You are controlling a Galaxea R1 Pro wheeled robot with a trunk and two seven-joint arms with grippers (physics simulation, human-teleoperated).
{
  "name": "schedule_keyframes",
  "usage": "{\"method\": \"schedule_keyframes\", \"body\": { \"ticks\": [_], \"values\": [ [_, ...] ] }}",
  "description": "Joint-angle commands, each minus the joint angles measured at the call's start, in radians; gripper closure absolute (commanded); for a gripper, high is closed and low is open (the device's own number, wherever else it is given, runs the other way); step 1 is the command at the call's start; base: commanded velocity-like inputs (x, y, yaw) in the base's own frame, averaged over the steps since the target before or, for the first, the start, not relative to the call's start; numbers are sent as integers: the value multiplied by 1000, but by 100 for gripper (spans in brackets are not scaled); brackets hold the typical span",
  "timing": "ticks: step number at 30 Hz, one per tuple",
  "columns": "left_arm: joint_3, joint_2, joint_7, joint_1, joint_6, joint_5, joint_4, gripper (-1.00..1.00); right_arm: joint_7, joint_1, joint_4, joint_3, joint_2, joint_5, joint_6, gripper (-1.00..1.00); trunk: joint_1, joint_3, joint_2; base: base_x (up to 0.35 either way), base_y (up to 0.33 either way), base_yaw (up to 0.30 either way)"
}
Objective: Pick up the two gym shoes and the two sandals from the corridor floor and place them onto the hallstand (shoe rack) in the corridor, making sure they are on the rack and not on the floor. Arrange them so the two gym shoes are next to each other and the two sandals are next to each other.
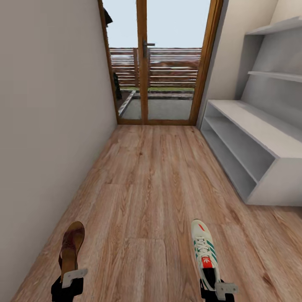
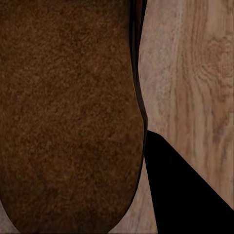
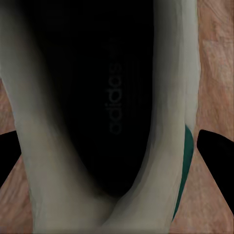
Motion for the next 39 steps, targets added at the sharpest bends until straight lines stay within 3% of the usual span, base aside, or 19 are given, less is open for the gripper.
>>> {"method": "schedule_keyframes", "body": {
  "ticks": [1, 22, 39],
  "values": [
    [-3, 0, 1, -1, -3, 7, 1, 100, -6, -1, 0, 8, -1, -6, -3, 100, 0, -1, 0, 283, 223, 0],
    [-3, 0, 1, -1, -4, 7, 1, 100, -5, -1, 1, 8, -1, -6, -3, 100, 0, -1, 0, 300, 180, -5],
    [-3, 0, 1, -1, -4, 6, 1, 100, -5, -1, -1, 8, -1, -7, -3, 100, 0, -1, 0, 330, 111, -180]
  ]
}}
